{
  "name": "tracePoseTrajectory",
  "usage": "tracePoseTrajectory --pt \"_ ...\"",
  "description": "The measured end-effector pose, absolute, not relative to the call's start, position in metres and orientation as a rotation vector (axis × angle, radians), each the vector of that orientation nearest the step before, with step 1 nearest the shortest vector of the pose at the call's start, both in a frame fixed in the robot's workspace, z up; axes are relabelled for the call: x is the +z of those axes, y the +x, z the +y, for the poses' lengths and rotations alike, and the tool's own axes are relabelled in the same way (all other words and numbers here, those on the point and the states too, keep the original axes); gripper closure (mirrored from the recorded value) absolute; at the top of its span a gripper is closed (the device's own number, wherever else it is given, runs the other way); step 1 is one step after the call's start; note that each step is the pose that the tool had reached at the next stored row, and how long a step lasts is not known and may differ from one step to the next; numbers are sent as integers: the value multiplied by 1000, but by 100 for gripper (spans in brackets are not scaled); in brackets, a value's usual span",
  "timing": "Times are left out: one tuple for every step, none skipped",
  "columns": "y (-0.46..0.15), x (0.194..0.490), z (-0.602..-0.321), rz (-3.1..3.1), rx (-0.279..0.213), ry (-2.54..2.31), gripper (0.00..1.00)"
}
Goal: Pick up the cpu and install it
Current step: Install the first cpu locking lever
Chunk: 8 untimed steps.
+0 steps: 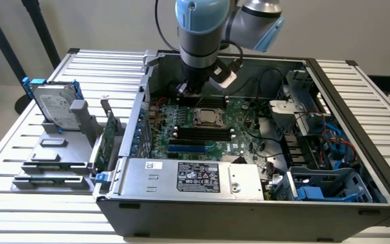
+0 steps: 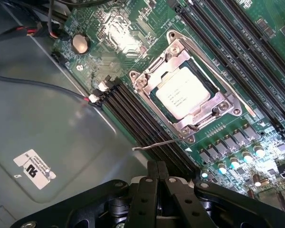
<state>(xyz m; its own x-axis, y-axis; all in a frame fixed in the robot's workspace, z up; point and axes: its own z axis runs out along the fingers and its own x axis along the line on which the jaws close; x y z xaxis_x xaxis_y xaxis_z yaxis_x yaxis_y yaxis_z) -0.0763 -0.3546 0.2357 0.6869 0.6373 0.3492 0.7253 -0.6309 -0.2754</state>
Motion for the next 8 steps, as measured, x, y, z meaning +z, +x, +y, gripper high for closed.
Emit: tracePoseTrajectory --pt "-76 234 -355 -1062 -307 -2505 89" --pt "-76 233 -355 -1063 -307 -2505 89" --pt "-76 231 -355 -1063 -307 -2505 89" --pt "-76 230 -355 -1063 -307 -2506 89" --pt "-76 228 -355 -1063 -306 -2507 89" --pt "-76 226 -355 -1064 -306 -2508 89" --pt "-76 224 -355 -1064 -305 -2509 89" --pt "-76 222 -355 -1065 -305 -2510 89"
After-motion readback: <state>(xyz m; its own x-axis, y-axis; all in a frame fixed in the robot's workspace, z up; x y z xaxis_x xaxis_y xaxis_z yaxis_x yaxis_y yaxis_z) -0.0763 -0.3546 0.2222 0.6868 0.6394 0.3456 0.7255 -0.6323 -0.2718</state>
